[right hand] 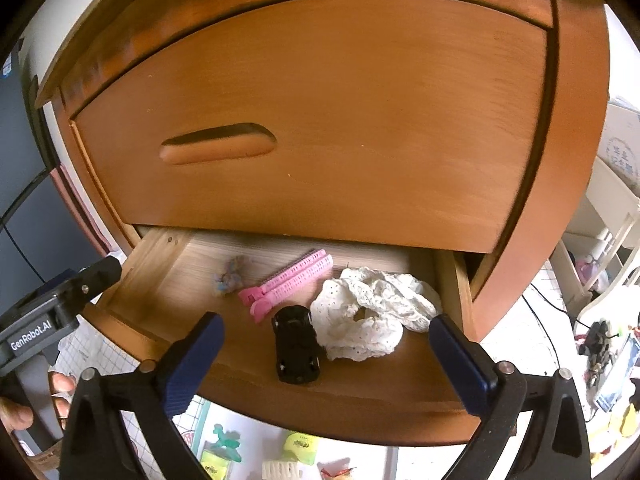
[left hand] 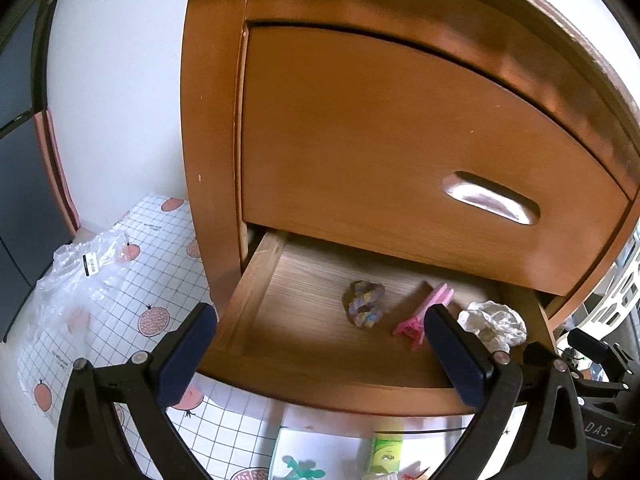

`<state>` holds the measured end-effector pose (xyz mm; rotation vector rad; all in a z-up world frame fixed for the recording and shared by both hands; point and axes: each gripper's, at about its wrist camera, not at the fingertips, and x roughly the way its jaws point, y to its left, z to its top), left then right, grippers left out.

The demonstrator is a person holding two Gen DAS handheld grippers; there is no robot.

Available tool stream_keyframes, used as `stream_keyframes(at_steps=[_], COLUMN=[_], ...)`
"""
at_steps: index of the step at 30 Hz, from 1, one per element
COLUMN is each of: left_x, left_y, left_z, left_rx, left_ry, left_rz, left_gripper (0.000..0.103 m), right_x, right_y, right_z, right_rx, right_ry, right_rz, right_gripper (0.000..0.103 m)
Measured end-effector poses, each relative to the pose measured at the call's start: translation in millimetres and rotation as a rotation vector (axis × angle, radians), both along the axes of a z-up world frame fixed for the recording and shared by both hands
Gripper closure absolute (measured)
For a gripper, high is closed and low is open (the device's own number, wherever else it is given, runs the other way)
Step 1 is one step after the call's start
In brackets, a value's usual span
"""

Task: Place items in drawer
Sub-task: 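Open the left tool to drop the fuzzy toy while the right tool drops the car, then withdraw both tools from the drawer back over the white tray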

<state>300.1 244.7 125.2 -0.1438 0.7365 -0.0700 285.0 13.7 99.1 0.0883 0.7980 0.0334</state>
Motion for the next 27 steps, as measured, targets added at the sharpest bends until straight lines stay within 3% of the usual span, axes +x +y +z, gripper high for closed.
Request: stream_keyframes(at_steps=[6, 13, 19, 27], left_x=[-17, -66, -108, -128], left_y=[-4, -5, -9, -12], left_z=[12, 14, -21, -92], left_rx=[0.001, -0.026, -0.020, -0.054], left_ry=[-0.043, -0.097, -0.065, 0.103], left_rz=[-0.013, -0.055, -0.086, -0.107], left_gripper=[0.000, 0.000, 0.000, 0.000], right_x=[-20, -68, -112, -142], right_y=[0, -4, -11, -26], right_z=[14, 23, -4, -71], right_rx=[-0.001, 0.016, 0.025, 0.102], right_ry=[-0.061, -0.141, -0.130, 0.007], right_rz=[0.010, 0.025, 0.014, -0.038], right_gripper=[0.000, 0.000, 0.000, 0.000])
